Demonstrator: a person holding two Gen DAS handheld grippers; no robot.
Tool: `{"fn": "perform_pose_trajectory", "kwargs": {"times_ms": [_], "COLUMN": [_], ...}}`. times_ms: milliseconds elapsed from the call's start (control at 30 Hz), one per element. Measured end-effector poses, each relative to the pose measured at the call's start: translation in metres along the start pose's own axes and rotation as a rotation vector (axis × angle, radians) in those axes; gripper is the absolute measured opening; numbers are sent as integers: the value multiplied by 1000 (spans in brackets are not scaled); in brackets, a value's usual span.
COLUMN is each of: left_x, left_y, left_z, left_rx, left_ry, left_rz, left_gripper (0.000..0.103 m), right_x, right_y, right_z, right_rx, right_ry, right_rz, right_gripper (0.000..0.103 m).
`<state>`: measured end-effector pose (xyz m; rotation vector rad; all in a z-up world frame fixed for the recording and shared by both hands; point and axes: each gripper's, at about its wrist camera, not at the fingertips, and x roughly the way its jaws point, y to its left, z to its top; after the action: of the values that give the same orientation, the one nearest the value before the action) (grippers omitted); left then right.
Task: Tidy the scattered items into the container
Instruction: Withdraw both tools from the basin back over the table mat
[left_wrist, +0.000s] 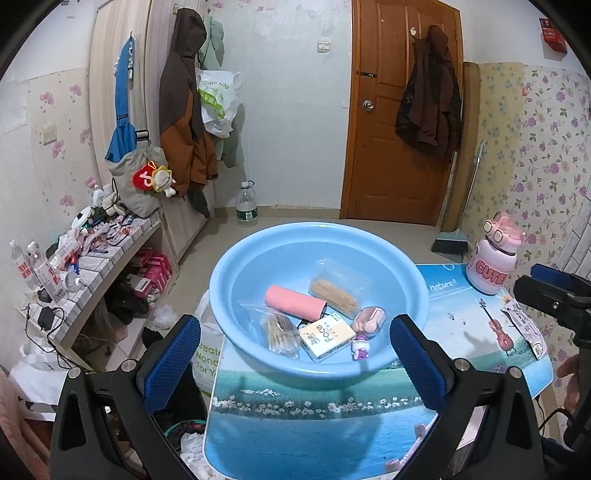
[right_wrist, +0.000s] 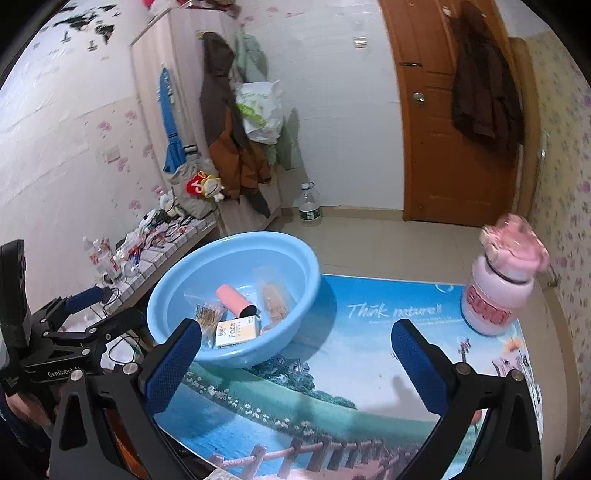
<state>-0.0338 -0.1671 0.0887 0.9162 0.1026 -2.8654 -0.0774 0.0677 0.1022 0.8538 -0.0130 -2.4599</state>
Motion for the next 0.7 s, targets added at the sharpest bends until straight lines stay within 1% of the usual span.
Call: {"fn": "perform_pose_trajectory", "kwargs": {"times_ms": [100,200,333,400,533,633,700], "left_x": [-3,-4,-10,-13,-17,-17,-18], "left_y": [-4,-6,-15,-18,-25,-27,-28], "left_z": [0,0,-2,-2,-1,-1,0], "left_rx": [-3,-1,4,5,14,20,22], "left_ry": [0,1,-3,-6,-9,-8,-9], "left_rz": [-2,-1,-5,-7,-12,-13,-14], "left_gripper": [103,103,103,103,103,103,103], "right_x": [-10,-26,-44,-49,-50,-52,-56], "right_y": [-4,-7,-19,-28,-41,-51,-57], "right_z": [-2,-6,-9,-10,-18,-26,-30], "right_rx": [-2,-13,7,20,38,76,92], "right_ry": [-10,-51,-92,-88,-49,-45,-45], "right_rz": [-39,-73,-119,-118,-155,-196,-200], "right_gripper": [103,103,103,103,103,103,103]}}
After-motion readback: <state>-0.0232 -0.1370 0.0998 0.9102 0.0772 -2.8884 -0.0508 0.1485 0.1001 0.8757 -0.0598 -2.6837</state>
